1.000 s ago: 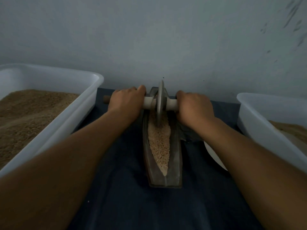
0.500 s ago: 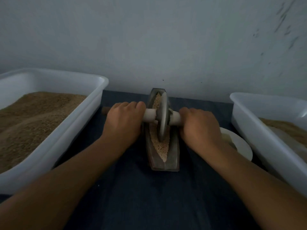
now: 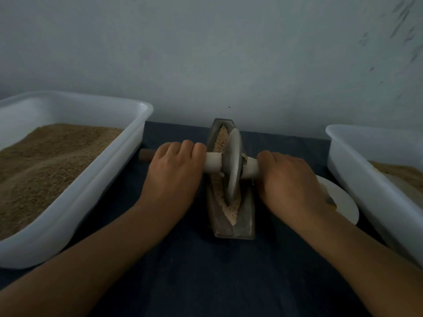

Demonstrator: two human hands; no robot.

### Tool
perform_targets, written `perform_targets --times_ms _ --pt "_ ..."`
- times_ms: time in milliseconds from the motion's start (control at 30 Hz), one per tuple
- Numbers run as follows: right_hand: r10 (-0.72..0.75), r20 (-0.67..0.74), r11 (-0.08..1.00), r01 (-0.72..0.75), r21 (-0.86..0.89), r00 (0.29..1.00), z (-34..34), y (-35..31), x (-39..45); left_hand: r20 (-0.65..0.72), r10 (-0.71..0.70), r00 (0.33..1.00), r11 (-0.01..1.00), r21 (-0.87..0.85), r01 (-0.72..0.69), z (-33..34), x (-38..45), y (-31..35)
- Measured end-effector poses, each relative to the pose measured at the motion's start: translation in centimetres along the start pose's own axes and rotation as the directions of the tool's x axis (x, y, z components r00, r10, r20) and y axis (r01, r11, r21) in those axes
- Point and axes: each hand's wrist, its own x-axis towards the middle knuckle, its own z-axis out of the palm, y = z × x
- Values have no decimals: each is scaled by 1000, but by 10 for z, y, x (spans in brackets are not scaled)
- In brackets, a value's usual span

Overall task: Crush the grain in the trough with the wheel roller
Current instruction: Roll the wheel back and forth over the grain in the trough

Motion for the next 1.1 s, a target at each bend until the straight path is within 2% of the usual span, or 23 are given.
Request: perform_targets --times_ms 100,300,533,667,833,967,1100 --pt "39 39 999 -38 -37 998 19 8 22 70 -7 998 1000 18 5 13 29 -5" --pt "45 42 995 -41 -94 998 37 19 79 198 -110 974 992 -30 119 39 77 -20" --pt "116 129 993 -119 16 985 45 27 87 157 -85 984 996 48 78 40 93 -17" --pt "83 89 996 -84 10 993 39 21 63 135 -90 987 990 117 74 35 78 -11" --pt "2 20 998 0 -63 1000 14 7 29 93 -69 993 994 89 60 18 36 -7" --pt "-31 -50 999 31 -8 998 -9 -2 3 53 -59 997 998 10 59 1 6 -5" --pt "-18 -45 999 20 47 999 -18 -6 -11 29 -51 998 998 -19 52 -11 -3 -4"
